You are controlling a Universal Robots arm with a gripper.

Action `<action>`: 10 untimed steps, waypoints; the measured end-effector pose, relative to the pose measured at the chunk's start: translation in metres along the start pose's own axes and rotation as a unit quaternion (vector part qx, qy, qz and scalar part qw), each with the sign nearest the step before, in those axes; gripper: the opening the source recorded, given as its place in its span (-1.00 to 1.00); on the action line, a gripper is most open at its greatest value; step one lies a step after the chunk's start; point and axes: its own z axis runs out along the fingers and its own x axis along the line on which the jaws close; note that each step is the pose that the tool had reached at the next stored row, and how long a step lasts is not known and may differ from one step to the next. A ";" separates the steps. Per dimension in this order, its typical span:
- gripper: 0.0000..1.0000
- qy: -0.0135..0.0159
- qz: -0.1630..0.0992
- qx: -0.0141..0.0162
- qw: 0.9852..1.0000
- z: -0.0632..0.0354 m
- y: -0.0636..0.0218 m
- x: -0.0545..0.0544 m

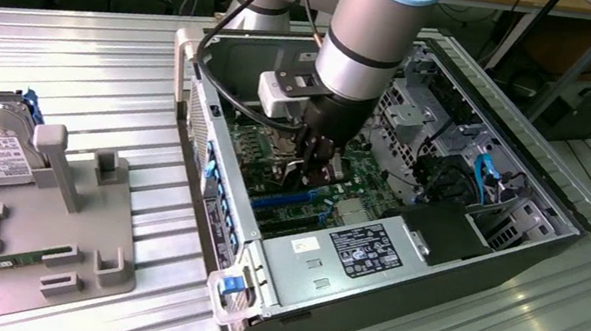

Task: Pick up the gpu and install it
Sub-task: 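Insert the gpu into the slot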

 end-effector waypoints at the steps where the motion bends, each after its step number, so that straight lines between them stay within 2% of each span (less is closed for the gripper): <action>1: -0.44 0.000 0.000 0.000 1.000 0.0000 0.0001 0.000; 10: -0.44 0.000 0.000 0.000 1.000 0.0018 0.0002 0.000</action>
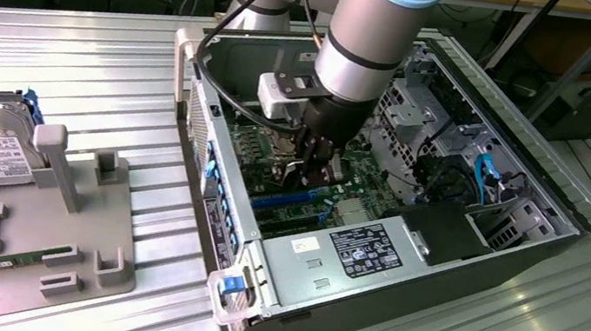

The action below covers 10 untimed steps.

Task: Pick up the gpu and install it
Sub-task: 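Insert the gpu into the slot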

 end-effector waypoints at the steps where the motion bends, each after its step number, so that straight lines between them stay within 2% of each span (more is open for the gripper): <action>1: -0.44 0.000 0.000 0.000 1.000 0.0003 0.0000 0.000; 10: -0.44 0.000 0.000 0.000 1.000 0.0050 0.0005 0.000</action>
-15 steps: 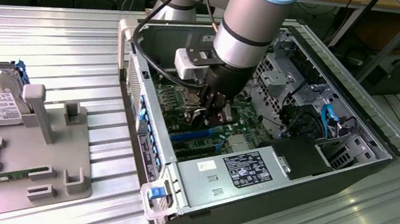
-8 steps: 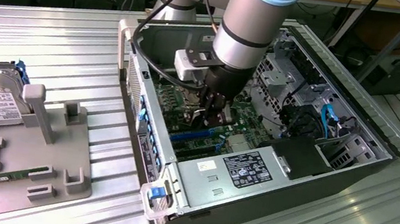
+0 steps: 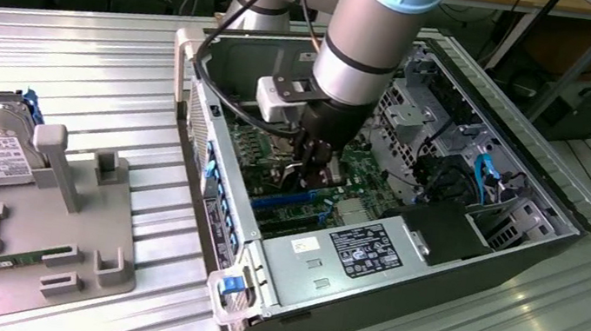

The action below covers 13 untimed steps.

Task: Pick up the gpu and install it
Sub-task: 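Insert the gpu into the slot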

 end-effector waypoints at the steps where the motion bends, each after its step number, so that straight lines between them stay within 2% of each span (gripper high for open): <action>1: -0.44 0.000 0.000 0.000 1.000 0.0006 0.0001 0.000; 13: -0.44 -0.001 0.000 0.000 1.000 0.0074 0.0030 0.000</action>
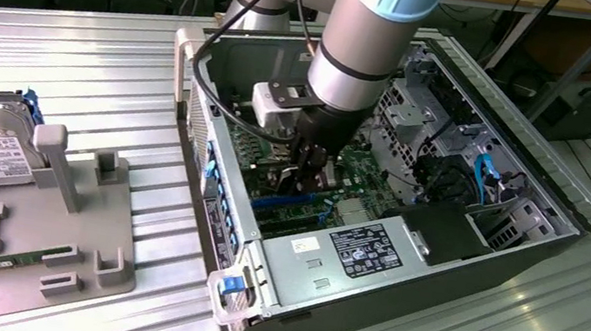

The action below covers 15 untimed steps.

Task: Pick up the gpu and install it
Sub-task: 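Insert the gpu into the slot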

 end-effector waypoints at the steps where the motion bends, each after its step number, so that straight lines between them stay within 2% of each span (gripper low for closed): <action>1: -0.44 0.000 0.000 0.000 1.000 0.0006 0.0001 0.000; 10: -0.44 0.000 0.000 0.000 1.000 0.0013 0.0002 0.000; 15: -0.44 0.000 0.000 0.000 1.000 0.0051 0.0001 0.000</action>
